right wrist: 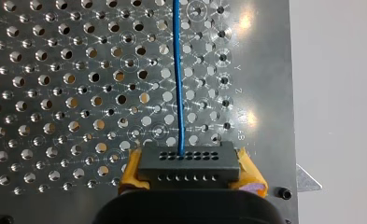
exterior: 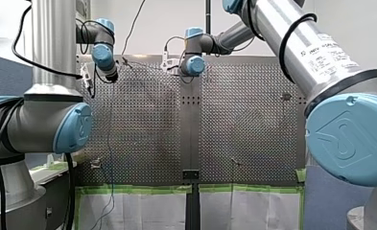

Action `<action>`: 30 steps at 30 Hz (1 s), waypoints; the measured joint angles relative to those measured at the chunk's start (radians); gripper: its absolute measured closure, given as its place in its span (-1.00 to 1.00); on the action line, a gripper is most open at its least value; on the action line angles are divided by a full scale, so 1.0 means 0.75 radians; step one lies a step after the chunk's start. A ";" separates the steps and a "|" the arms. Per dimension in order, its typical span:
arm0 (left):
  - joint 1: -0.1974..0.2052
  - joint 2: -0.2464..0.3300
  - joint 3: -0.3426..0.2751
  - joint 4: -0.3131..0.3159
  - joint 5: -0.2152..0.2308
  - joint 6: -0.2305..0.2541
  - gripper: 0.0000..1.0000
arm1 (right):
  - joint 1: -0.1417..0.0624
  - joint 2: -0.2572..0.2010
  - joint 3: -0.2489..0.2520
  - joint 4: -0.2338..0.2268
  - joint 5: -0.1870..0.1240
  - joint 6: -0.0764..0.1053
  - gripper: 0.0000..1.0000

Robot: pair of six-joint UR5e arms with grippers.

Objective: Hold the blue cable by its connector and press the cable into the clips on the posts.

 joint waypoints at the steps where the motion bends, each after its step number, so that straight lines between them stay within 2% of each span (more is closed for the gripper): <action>1: -0.001 0.011 -0.008 -0.011 0.011 0.000 -1.00 | 0.000 0.000 0.000 0.000 0.000 0.000 1.00; 5: -0.003 0.065 -0.025 -0.058 0.065 0.003 -1.00 | 0.000 0.000 0.000 0.000 0.000 0.000 1.00; 11: -0.003 0.138 -0.027 -0.071 0.126 0.029 -1.00 | 0.000 0.000 0.000 0.001 0.000 0.000 1.00; 20: -0.003 0.238 -0.028 -0.087 0.110 0.140 -1.00 | 0.000 0.000 0.000 0.002 0.000 0.000 1.00; 24: -0.003 0.251 -0.028 -0.091 0.109 0.171 -1.00 | 0.001 0.000 0.000 0.002 0.000 0.000 1.00; 30: -0.007 0.241 -0.028 -0.090 0.142 0.203 -1.00 | 0.005 0.000 0.000 0.002 0.000 0.000 1.00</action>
